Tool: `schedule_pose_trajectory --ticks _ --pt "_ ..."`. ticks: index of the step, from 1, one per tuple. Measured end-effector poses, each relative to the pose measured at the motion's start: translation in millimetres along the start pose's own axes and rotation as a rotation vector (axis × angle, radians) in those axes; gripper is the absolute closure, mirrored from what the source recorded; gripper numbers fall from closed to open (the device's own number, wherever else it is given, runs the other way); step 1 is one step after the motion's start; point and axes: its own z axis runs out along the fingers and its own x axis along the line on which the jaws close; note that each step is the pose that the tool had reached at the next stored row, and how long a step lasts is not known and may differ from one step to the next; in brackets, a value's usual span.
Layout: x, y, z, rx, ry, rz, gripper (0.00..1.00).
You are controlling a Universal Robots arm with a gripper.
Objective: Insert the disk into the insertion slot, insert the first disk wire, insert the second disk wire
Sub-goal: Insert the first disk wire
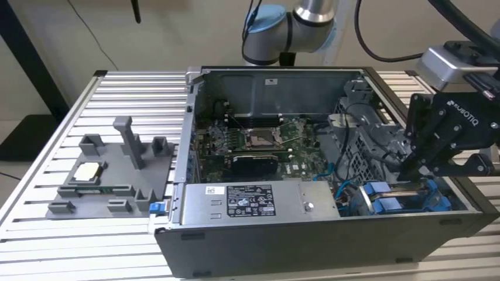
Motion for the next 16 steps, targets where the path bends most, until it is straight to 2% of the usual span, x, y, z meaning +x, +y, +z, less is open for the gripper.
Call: schedule_pose_trajectory --ticks 2,11,16 --pt "0.2 -5.9 1.1 0.0005 -0.0010 0.000 0.81" --pt "1.9 -45.3 6.0 0.0007 -0.0011 0.000 0.81" --pt "2.0 -47.8 5.9 0.0006 -0.0011 -0.001 0.81"
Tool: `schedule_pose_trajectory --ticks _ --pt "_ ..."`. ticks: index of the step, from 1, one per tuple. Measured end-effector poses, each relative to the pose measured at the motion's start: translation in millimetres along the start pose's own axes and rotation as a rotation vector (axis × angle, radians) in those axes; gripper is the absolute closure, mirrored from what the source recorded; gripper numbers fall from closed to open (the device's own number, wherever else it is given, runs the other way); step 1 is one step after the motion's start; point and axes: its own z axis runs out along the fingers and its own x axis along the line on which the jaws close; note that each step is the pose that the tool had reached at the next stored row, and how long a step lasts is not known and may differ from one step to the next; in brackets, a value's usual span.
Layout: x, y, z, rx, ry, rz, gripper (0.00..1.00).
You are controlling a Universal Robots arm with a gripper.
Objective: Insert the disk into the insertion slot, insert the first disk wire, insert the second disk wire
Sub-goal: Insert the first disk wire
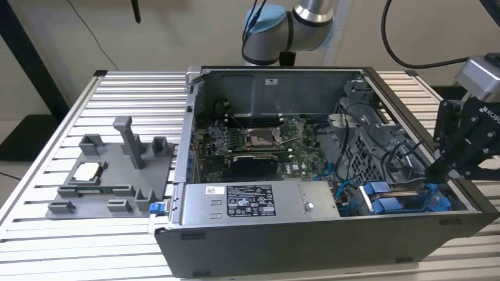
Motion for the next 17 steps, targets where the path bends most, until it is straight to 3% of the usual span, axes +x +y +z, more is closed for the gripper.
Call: schedule_pose_trajectory --ticks 11,17 --pt "0.1 -0.8 0.0 0.0000 -0.0005 0.000 0.81" --pt "-1.8 -1.5 6.5 0.0002 -0.0050 -0.001 0.81"
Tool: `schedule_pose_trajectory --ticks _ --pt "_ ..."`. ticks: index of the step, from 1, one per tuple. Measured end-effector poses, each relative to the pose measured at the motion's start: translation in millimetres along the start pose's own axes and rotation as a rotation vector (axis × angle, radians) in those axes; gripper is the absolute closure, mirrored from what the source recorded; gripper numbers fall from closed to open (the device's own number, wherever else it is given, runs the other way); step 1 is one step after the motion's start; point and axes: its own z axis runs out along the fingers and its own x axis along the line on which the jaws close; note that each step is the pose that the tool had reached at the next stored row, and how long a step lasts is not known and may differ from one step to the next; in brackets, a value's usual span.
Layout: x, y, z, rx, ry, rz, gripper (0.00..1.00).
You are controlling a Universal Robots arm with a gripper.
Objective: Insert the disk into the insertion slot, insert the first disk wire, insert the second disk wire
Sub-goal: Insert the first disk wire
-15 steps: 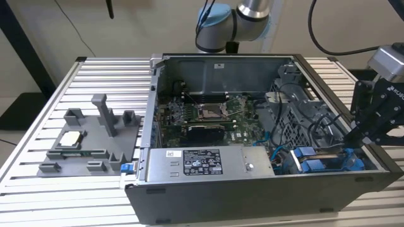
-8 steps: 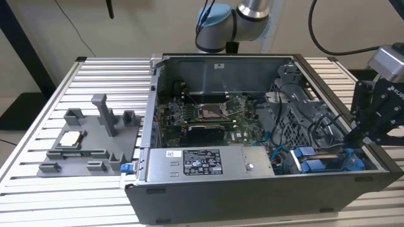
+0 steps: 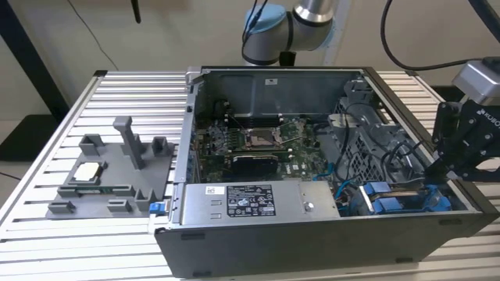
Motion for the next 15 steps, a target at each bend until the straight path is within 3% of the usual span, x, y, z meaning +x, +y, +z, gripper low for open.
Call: schedule_pose_trajectory --ticks 7,15 --pt "-2.2 10.0 7.1 0.0048 -0.0005 0.006 0.81" --pt "-8.4 9.4 16.2 0.0102 -0.0004 0.006 0.81"
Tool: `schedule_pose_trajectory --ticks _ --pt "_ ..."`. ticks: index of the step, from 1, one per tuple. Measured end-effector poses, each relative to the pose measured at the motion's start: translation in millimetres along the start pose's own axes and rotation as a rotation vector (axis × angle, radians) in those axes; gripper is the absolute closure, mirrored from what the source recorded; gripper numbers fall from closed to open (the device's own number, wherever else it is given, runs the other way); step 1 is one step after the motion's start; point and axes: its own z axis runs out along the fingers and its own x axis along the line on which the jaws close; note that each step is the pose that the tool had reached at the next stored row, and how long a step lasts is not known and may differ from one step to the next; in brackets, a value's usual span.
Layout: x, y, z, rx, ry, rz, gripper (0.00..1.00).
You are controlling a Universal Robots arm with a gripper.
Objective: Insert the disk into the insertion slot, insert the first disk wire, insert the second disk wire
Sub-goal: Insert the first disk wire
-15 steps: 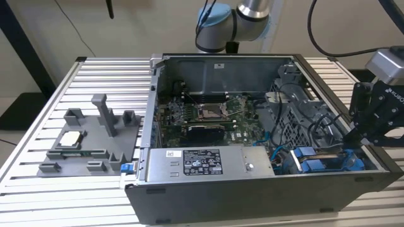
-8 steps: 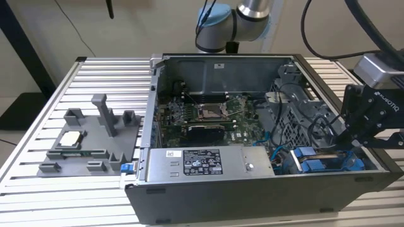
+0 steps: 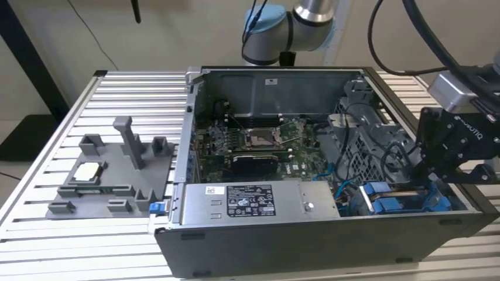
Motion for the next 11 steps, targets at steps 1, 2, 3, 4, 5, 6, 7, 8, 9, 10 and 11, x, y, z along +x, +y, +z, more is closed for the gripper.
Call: schedule_pose_trajectory --ticks 1,2,3,4,5,6,7,8,9,10,11 --pt "-0.5 -0.1 0.8 0.0004 0.0001 0.000 0.81" --pt "-1.1 -0.2 1.7 0.0007 0.0000 0.000 0.81" --pt "-1.7 -0.2 2.5 0.0011 0.0000 0.000 0.81" --pt "-2.3 -0.3 3.1 0.0013 0.0002 0.000 0.81" --pt "-3.0 -0.4 3.4 0.0015 0.0004 0.000 0.81" --pt "-3.9 -0.5 4.3 0.0017 0.0002 0.000 0.81" --pt "-4.0 -0.7 4.6 0.0017 0.0002 0.000 0.81" --pt "-4.0 -0.9 4.9 0.0019 0.0003 0.000 0.81" --pt "-4.0 -1.1 5.1 0.0019 0.0005 0.000 0.81" --pt "-4.0 -1.5 5.3 0.0020 0.0004 0.000 0.81" --pt "-4.0 -2.0 5.8 0.0020 -0.0004 0.000 0.81"
